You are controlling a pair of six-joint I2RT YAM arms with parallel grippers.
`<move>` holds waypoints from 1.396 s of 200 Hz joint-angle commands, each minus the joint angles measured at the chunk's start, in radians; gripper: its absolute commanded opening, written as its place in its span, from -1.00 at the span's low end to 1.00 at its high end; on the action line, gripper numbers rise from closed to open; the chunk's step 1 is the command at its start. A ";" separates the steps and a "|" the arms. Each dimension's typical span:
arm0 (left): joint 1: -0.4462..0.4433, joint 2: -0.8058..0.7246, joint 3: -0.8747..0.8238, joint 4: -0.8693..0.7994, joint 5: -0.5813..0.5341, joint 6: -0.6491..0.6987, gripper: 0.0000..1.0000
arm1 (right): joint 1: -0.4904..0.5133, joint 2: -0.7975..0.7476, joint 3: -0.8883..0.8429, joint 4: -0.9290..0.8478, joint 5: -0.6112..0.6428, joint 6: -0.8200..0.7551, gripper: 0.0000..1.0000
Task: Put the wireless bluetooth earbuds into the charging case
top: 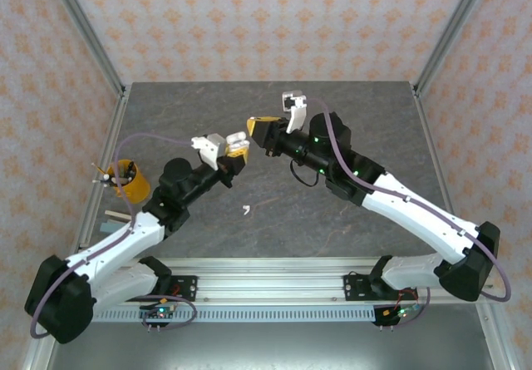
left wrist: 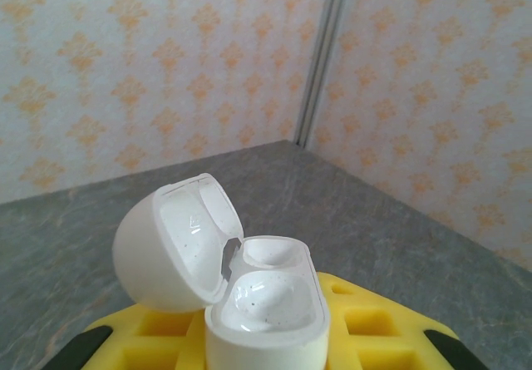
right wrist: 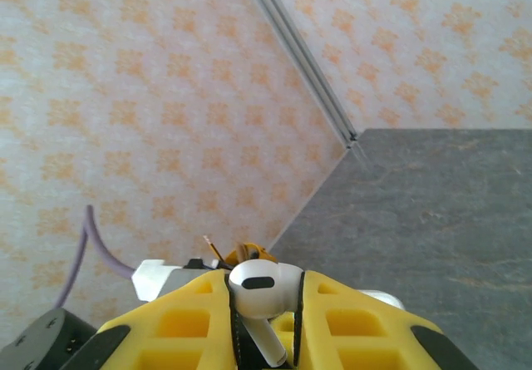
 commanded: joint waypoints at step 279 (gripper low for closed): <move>-0.163 0.224 0.306 0.179 -0.071 0.077 -1.00 | -0.024 -0.085 -0.162 0.181 0.027 -0.016 -0.64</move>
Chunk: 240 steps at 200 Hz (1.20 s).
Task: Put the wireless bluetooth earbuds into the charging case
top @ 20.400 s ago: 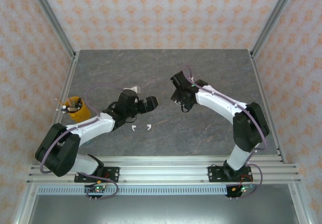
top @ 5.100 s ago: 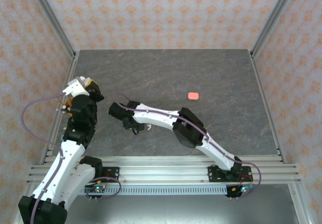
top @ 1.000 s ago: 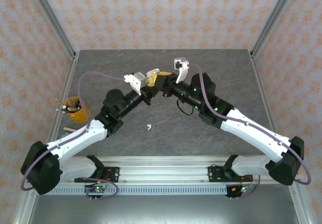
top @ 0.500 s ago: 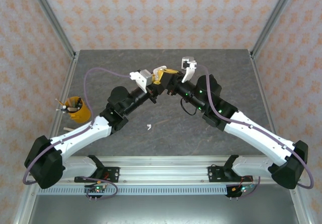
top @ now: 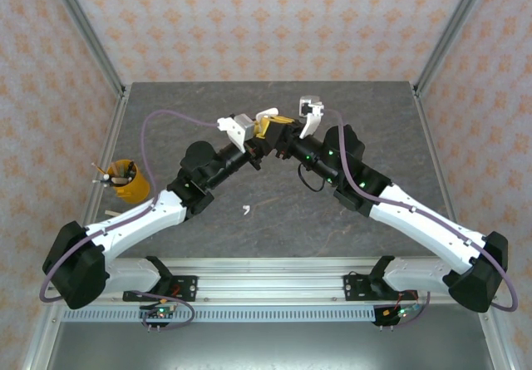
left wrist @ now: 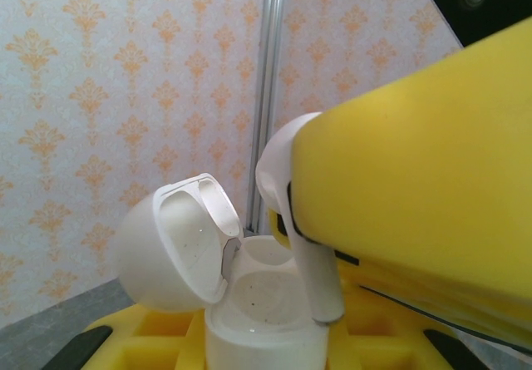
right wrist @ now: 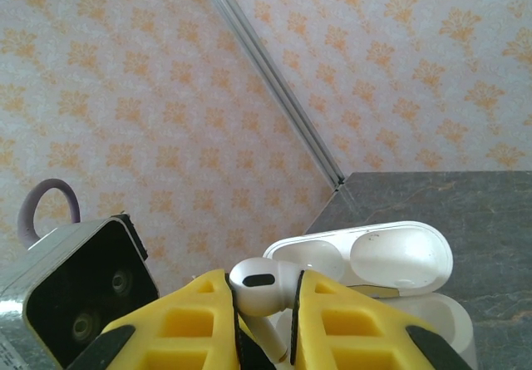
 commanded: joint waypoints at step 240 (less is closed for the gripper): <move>-0.029 -0.018 0.043 0.068 -0.125 0.021 -1.00 | -0.023 0.046 -0.042 0.017 -0.073 -0.011 -0.71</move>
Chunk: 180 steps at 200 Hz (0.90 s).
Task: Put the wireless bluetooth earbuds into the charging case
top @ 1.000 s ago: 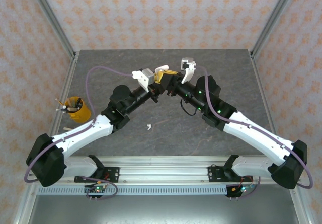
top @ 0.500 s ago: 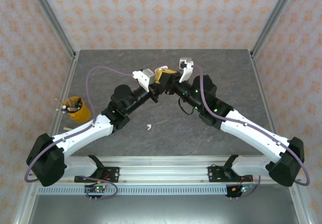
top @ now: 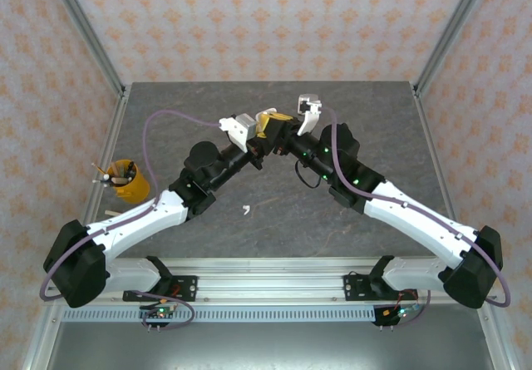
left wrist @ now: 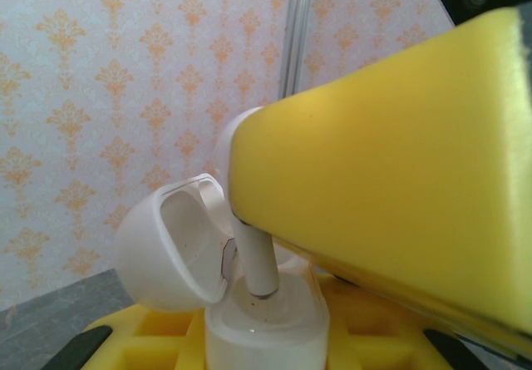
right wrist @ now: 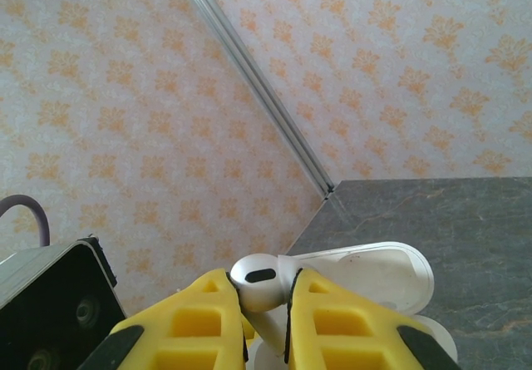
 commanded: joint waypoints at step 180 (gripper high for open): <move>-0.010 -0.018 0.052 0.096 -0.137 0.044 -1.00 | 0.002 -0.016 -0.081 -0.140 -0.193 -0.041 -0.64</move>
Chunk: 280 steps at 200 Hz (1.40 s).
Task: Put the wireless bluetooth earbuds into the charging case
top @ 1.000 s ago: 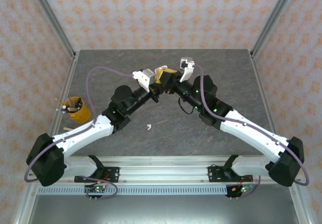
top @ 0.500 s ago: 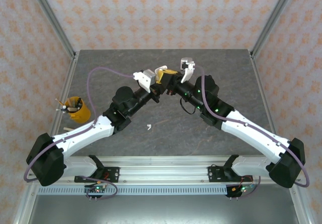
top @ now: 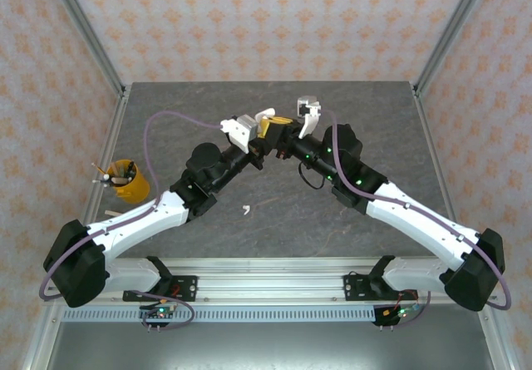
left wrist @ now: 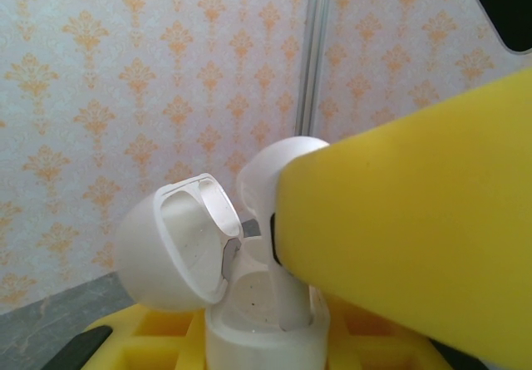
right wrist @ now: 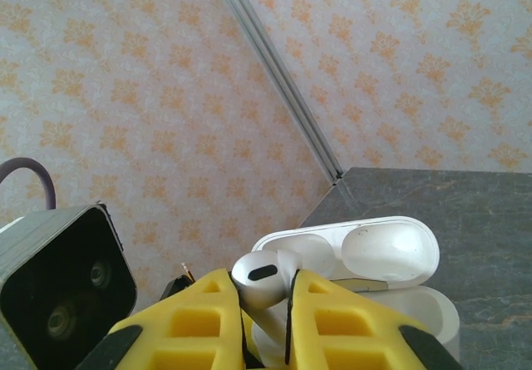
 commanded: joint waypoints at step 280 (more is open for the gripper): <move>0.003 -0.039 -0.053 0.151 -0.059 -0.081 -1.00 | 0.020 0.082 0.097 -0.172 0.075 0.101 -0.06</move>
